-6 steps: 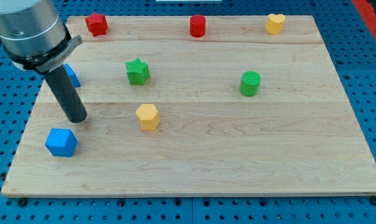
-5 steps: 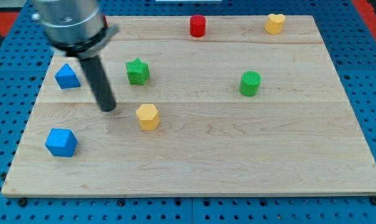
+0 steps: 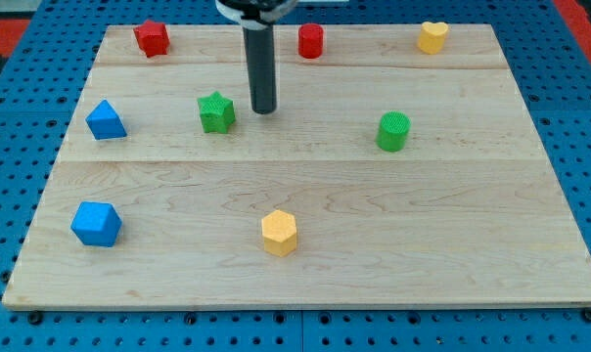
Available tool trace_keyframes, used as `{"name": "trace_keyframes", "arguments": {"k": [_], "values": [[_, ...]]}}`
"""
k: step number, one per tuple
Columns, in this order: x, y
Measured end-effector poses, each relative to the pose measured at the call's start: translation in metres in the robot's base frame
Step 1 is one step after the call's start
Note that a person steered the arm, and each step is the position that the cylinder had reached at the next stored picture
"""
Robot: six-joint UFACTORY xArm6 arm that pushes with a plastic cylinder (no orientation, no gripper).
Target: Push the green star close to the green circle
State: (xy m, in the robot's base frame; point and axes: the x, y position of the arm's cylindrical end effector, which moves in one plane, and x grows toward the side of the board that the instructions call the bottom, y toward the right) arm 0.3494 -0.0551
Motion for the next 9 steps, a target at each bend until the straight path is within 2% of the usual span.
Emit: {"name": "trace_keyframes", "arguments": {"k": [1, 2, 3, 4, 5, 6, 7, 8, 9], "values": [[0.007, -0.068], [-0.009, -0.083], [0.003, -0.107], [0.061, -0.043], [0.093, 0.091], [0.089, 0.05], [0.052, -0.01], [0.056, -0.054], [0.099, 0.049]]}}
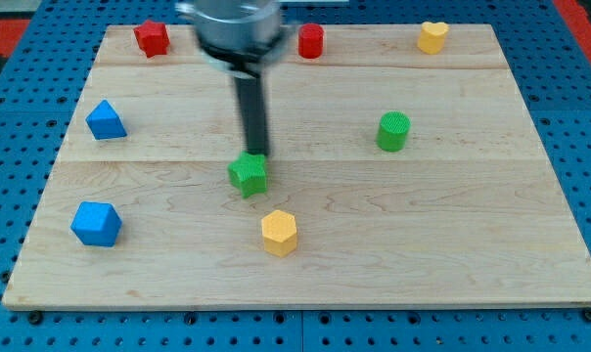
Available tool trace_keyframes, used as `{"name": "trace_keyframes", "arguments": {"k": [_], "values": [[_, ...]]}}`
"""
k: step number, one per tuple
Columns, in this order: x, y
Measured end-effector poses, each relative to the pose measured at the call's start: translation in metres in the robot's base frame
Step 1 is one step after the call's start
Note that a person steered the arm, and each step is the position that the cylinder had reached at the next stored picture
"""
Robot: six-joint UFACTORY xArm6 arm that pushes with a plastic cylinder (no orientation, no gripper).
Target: Push the green star close to the green circle
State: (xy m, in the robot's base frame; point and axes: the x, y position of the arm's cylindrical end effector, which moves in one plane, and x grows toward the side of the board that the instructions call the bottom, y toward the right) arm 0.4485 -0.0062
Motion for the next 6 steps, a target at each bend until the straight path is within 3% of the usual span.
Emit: {"name": "trace_keyframes", "arguments": {"k": [1, 2, 3, 4, 5, 6], "values": [[0.001, 0.027], [-0.025, -0.079], [0.009, -0.109], [0.045, -0.003], [0.036, 0.071], [0.025, 0.002]]}}
